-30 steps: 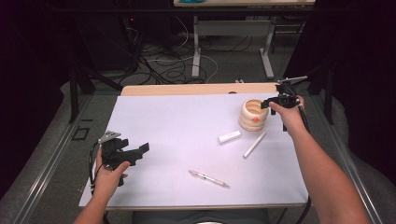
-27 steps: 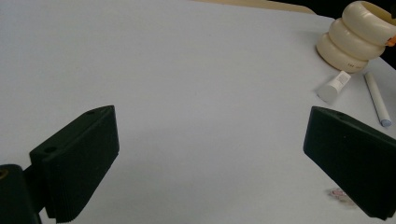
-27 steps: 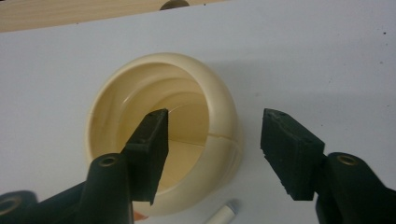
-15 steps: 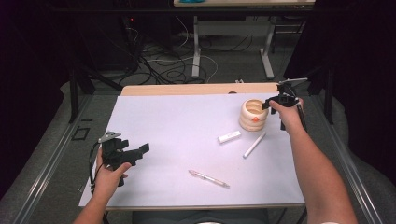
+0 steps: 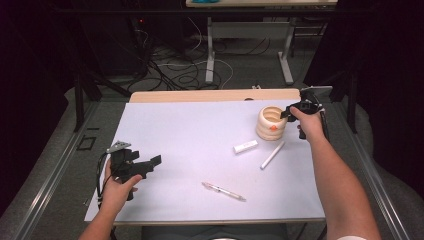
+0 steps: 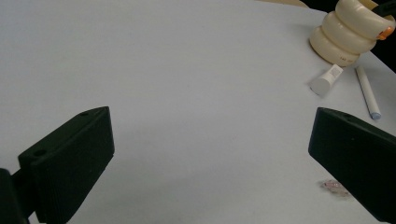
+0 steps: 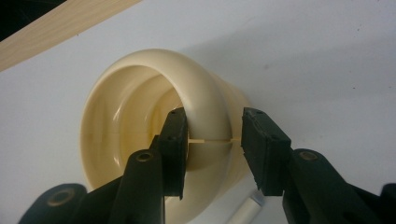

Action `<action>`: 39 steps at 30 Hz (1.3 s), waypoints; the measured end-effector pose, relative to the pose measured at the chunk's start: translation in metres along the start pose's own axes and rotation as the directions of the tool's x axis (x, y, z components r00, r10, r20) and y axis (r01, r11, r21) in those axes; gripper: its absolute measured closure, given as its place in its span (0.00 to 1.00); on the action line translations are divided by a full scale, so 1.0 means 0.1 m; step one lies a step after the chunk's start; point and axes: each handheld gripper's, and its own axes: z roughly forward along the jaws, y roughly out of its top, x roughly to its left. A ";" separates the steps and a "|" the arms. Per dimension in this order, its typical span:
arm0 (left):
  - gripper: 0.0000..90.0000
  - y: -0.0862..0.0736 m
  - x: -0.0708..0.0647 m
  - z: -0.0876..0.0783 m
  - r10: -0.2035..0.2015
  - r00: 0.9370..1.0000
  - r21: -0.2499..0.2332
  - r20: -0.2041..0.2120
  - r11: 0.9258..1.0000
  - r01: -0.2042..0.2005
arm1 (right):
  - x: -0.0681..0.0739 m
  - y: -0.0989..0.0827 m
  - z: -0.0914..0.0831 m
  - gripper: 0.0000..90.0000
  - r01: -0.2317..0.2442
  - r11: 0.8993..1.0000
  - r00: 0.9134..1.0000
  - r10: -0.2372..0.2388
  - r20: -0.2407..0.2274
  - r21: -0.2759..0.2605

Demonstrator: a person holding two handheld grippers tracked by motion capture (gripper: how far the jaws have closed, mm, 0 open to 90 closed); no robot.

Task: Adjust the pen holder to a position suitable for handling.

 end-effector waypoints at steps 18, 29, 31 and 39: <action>0.00 0.00 0.00 0.01 0.000 1.000 0.015 0.001 1.000 0.000 | -0.01 -0.01 0.02 0.74 -0.118 0.993 0.993 0.118 -0.025 -0.004; 0.00 0.00 -0.01 0.01 0.002 1.000 0.016 0.001 1.000 -0.002 | -0.01 -0.01 -0.01 0.75 -0.139 0.990 0.990 0.139 -0.016 -0.024; 0.00 0.00 -0.01 0.01 0.001 1.000 0.012 0.000 1.000 -0.001 | 0.01 -0.01 -0.04 0.75 -0.141 0.990 0.990 0.140 -0.016 -0.020; 0.00 -0.01 -0.01 0.02 0.002 1.000 0.013 0.001 1.000 -0.002 | 0.14 -0.03 -0.08 0.75 -0.129 0.992 0.991 0.128 -0.037 -0.019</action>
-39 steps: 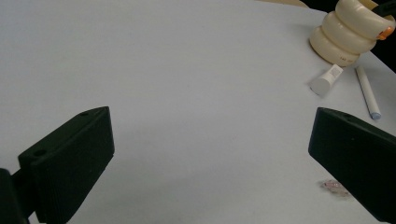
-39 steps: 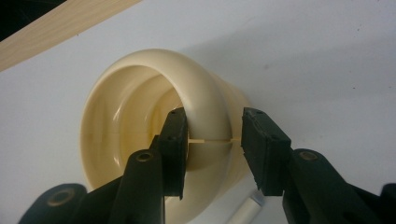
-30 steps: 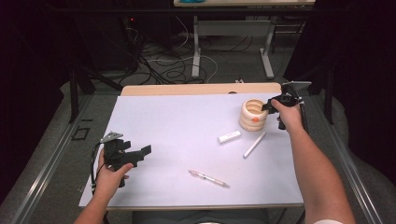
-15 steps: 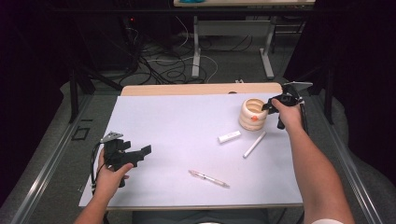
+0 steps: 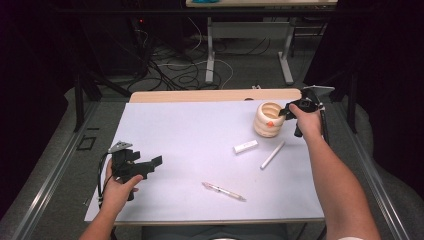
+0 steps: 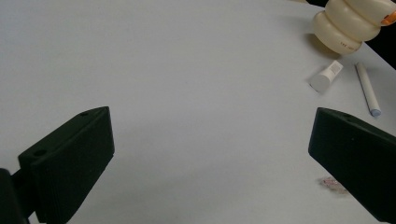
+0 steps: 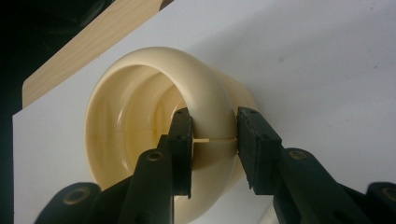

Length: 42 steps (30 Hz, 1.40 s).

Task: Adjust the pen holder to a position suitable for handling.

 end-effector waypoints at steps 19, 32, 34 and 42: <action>0.00 -0.01 -0.01 0.02 0.001 1.000 0.008 0.002 1.000 -0.001 | 0.55 -0.25 0.17 0.76 0.063 0.995 0.995 -0.057 -0.077 0.073; 0.00 -0.01 -0.01 0.01 -0.004 1.000 0.005 0.003 1.000 0.004 | 0.92 -0.45 0.34 0.75 0.132 0.987 0.988 -0.124 -0.096 0.091; 0.00 -0.01 -0.01 0.02 -0.004 1.000 0.005 0.003 1.000 0.004 | 0.96 -0.48 0.36 0.76 0.141 0.985 0.986 -0.130 -0.107 0.101; 0.00 -0.01 0.00 0.02 0.001 1.000 0.011 0.002 1.000 -0.001 | 1.15 -0.61 0.49 0.75 0.189 0.975 0.978 -0.175 -0.113 0.121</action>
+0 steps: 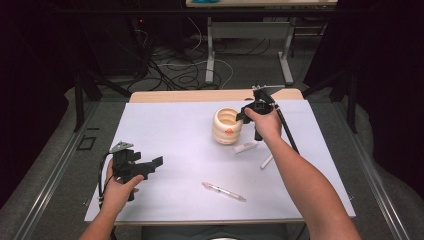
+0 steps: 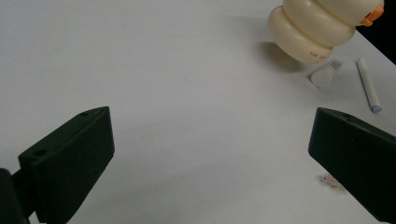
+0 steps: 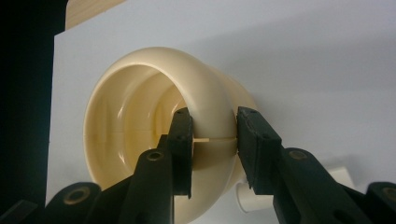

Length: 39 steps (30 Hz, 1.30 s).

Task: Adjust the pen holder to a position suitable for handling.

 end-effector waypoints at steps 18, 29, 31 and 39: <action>0.00 0.00 0.00 -0.01 0.000 1.000 -0.001 0.003 1.000 0.000 | 0.23 -0.14 0.22 0.75 -0.005 0.997 0.999 0.001 0.048 0.080; 0.00 0.00 0.00 -0.01 0.008 1.000 0.003 0.005 1.000 -0.008 | 0.26 -0.22 0.27 0.74 -0.029 0.990 0.998 0.021 0.053 0.139; 0.00 0.01 0.00 -0.01 0.009 1.000 0.014 0.009 1.000 -0.009 | 0.25 -0.23 0.27 0.74 -0.012 0.991 0.999 0.006 0.051 0.136; 0.00 0.00 0.00 -0.01 0.008 1.000 0.009 0.007 1.000 -0.008 | 0.20 -0.25 0.28 0.71 -0.003 0.993 1.000 0.003 0.006 0.118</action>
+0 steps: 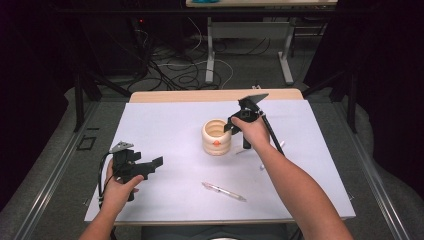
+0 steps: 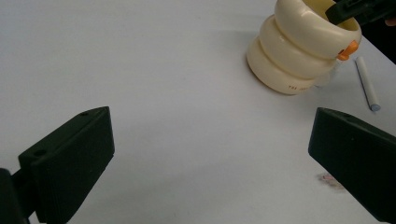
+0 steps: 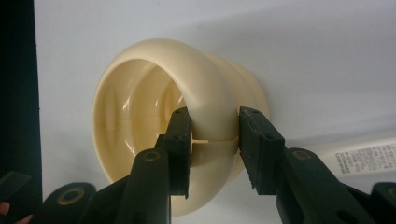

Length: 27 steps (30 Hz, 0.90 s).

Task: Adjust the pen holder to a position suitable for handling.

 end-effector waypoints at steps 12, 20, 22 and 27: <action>0.00 -0.01 0.00 0.00 0.006 1.000 -0.001 -0.010 1.000 -0.006 | -0.03 -0.03 -0.12 0.66 0.047 0.998 0.999 -0.048 -0.026 -0.036; 0.00 -0.01 -0.01 0.01 0.007 1.000 -0.004 -0.016 1.000 -0.007 | -0.13 -0.08 -0.27 0.64 0.149 0.984 0.987 -0.155 -0.046 -0.101; 0.00 -0.01 -0.01 0.01 0.004 1.000 -0.005 -0.014 1.000 -0.004 | -0.14 -0.11 -0.30 0.63 0.175 0.976 0.982 -0.183 -0.055 -0.132; 0.00 -0.01 -0.01 0.01 0.013 1.000 0.001 -0.018 1.000 -0.013 | -0.18 -0.15 -0.37 0.60 0.241 0.959 0.966 -0.251 -0.055 -0.150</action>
